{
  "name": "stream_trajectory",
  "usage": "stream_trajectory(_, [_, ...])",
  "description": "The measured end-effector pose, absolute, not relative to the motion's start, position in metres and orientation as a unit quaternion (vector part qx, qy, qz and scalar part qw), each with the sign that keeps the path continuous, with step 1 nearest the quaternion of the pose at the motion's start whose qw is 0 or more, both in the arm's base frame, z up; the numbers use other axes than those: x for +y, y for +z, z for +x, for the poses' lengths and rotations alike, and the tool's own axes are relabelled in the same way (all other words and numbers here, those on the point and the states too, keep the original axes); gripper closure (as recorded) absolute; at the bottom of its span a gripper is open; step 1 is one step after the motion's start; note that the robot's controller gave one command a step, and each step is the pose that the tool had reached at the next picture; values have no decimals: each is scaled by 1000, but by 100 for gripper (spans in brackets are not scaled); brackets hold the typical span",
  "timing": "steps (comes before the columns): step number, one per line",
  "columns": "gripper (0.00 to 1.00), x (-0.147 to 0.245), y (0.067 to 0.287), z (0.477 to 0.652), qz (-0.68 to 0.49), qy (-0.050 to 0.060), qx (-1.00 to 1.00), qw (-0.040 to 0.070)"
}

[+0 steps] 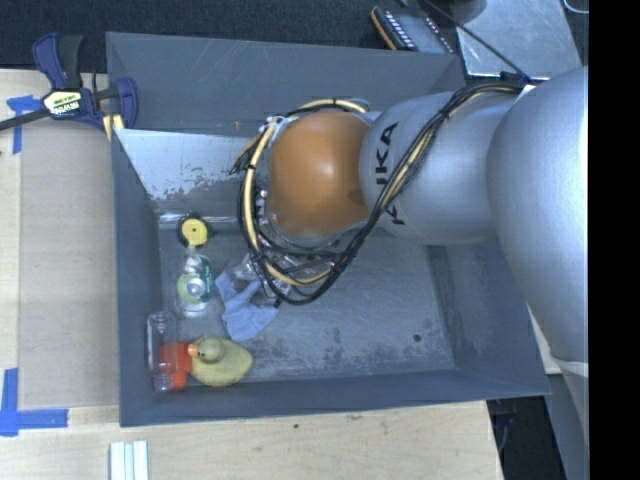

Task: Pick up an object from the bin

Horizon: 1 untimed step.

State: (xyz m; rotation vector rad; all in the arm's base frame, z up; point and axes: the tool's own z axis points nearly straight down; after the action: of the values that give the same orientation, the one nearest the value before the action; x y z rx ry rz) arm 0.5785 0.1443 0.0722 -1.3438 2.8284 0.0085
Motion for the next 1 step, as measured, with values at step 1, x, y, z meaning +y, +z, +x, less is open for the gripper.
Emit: stream_trajectory(1, [100,144,75,578,-429,3,903,5])
